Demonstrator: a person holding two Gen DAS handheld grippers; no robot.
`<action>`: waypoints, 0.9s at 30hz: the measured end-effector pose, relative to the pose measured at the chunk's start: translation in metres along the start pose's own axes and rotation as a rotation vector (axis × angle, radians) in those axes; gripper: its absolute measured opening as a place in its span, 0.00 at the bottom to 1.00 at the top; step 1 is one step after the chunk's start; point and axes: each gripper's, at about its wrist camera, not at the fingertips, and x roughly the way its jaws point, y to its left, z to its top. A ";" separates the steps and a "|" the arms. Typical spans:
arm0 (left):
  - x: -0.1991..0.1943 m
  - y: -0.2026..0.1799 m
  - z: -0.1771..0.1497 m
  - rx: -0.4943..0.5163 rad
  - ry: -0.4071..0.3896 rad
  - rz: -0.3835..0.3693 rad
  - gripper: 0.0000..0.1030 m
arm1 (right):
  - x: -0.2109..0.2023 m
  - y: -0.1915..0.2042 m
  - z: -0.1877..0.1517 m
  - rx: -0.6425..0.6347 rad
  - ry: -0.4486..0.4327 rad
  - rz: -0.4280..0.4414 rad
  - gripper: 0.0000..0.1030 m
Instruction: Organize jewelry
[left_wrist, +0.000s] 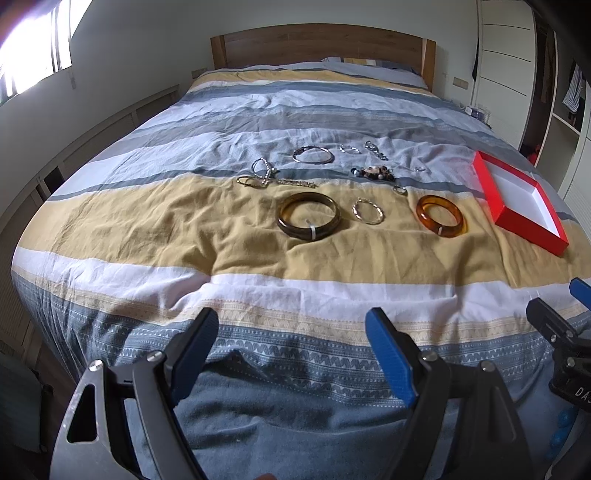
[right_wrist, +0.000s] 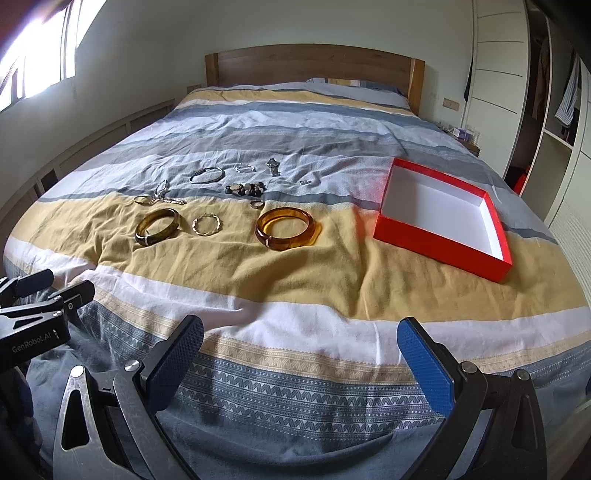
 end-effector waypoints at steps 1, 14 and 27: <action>0.002 0.001 0.001 -0.004 0.004 -0.003 0.78 | 0.002 -0.001 0.000 0.001 0.001 0.000 0.99; 0.029 0.000 0.009 0.018 0.034 0.010 0.78 | 0.037 -0.005 0.005 -0.022 0.059 0.034 0.97; 0.050 -0.014 0.058 0.060 -0.003 -0.125 0.56 | 0.080 -0.026 0.056 0.030 0.091 0.160 0.49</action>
